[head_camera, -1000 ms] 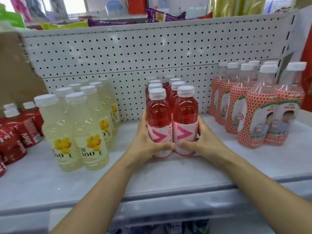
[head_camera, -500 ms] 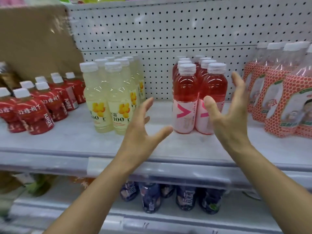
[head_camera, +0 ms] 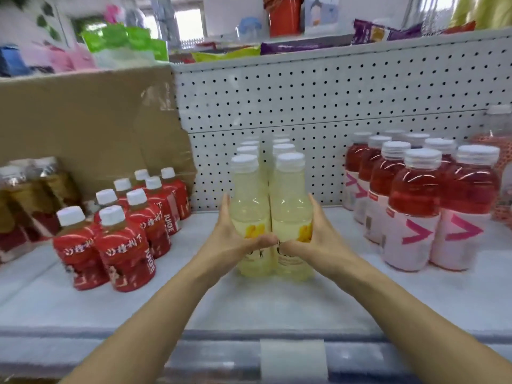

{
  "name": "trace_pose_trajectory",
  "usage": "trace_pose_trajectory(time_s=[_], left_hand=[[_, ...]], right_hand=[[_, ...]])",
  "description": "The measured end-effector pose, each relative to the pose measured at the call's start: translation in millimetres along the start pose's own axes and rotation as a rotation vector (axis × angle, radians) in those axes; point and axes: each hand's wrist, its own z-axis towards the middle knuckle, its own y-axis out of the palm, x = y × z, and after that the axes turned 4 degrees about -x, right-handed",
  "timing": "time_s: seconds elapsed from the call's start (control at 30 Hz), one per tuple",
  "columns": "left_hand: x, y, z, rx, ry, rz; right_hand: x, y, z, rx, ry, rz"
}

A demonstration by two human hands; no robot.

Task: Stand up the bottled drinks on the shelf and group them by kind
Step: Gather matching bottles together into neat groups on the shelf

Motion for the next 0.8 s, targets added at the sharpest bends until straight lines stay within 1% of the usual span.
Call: trace_pose_trajectory(time_s=[0.1, 0.2, 0.3, 0.4, 0.47, 0.57, 0.7, 0.8], left_hand=[[-4.8, -4.2, 14.2, -0.112, 0.075, -0.059], [-8.5, -5.9, 18.9, -0.162, 0.116, -0.137], [-6.3, -7.3, 16.4, -0.152, 0.077, -0.214], [5.0, -14.6, 25.0, -0.188, 0.05, -0.274], [11.2, -24.9, 42.4, -0.133, -0.019, -0.285], [30.3, -41.0, 78.4, -0.097, -0.1, -0.269], [67.9, -61.0, 121.9, 0.015, -0.158, -0.245], [83.2, -70.1, 149.3, 0.032, -0.261, -0.207]], right_hand=[[6.1, 6.4, 13.8, 0.066, 0.01, 0.016], [6.6, 8.3, 20.0, 0.129, 0.004, 0.037], [10.7, 8.9, 20.5, 0.133, 0.014, 0.064], [7.6, 1.4, 20.6, 0.092, 0.022, 0.078], [1.4, -9.6, 28.4, 0.09, 0.024, 0.13], [-19.8, -32.7, 55.5, 0.162, 0.033, 0.164], [-61.5, -60.7, 103.7, 0.216, 0.183, 0.16], [-81.7, -74.5, 140.0, 0.19, 0.288, 0.127]])
